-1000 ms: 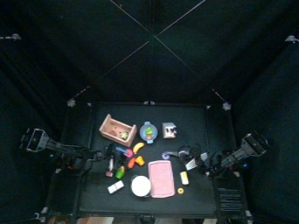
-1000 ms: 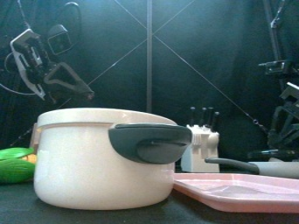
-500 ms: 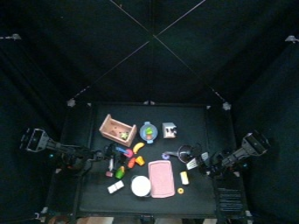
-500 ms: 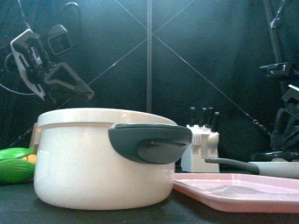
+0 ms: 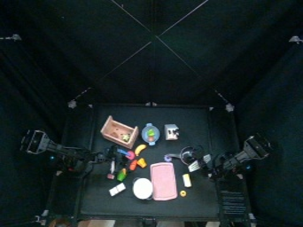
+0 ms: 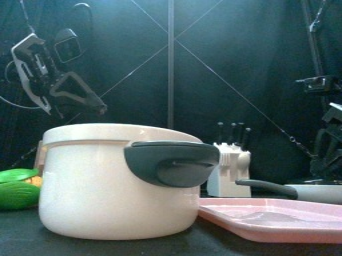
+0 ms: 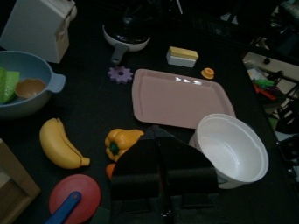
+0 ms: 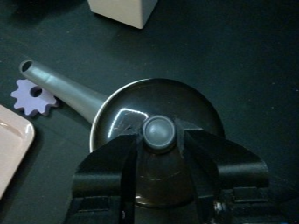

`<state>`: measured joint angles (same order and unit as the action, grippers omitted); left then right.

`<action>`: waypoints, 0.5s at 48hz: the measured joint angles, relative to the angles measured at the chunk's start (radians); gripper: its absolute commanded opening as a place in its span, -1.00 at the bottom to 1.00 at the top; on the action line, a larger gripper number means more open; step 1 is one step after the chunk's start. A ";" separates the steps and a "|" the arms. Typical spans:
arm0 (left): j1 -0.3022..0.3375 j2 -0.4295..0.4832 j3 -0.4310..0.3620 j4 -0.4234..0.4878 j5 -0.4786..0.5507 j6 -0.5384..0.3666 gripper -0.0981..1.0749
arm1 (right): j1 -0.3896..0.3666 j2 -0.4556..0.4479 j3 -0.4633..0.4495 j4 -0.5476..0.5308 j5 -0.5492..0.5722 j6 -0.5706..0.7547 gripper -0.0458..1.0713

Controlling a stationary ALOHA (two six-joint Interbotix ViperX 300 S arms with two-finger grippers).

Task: Place pot lid on pan

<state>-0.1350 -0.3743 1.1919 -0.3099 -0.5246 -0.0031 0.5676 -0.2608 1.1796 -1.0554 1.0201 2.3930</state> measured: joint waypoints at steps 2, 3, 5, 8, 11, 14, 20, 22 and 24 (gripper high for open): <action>0.000 0.000 -0.002 0.002 -0.002 -0.002 -0.88 | 0.000 0.002 0.000 0.000 0.000 0.000 0.33; 0.002 0.002 -0.002 0.002 -0.002 0.000 -0.88 | 0.000 0.003 0.000 0.000 0.000 0.000 0.33; 0.000 0.000 -0.002 0.002 -0.002 -0.002 -0.88 | -0.002 0.003 0.000 0.000 0.000 0.000 0.33; 0.000 0.002 -0.002 0.002 -0.002 -0.002 -0.88 | -0.002 0.003 0.000 0.000 -0.002 0.000 0.33; 0.000 0.000 -0.002 0.002 0.000 0.000 -0.88 | -0.002 0.005 -0.002 0.000 -0.002 0.000 0.33; 0.002 0.002 -0.002 0.002 0.000 0.000 -0.88 | -0.005 0.006 -0.002 -0.002 -0.009 0.002 0.33; 0.002 0.002 -0.002 0.002 0.000 0.000 -0.88 | -0.012 0.009 -0.003 -0.005 -0.017 0.002 0.33; 0.002 0.002 -0.002 0.002 -0.002 0.000 -0.88 | -0.017 0.011 -0.003 -0.006 -0.020 0.000 0.33; 0.000 0.002 0.002 0.002 0.000 0.000 -0.88 | -0.023 0.012 -0.003 -0.008 -0.023 0.002 0.33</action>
<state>-0.1350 -0.3728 1.1934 -0.3083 -0.5246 -0.0031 0.5446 -0.2485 1.1766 -1.0630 0.9971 2.3945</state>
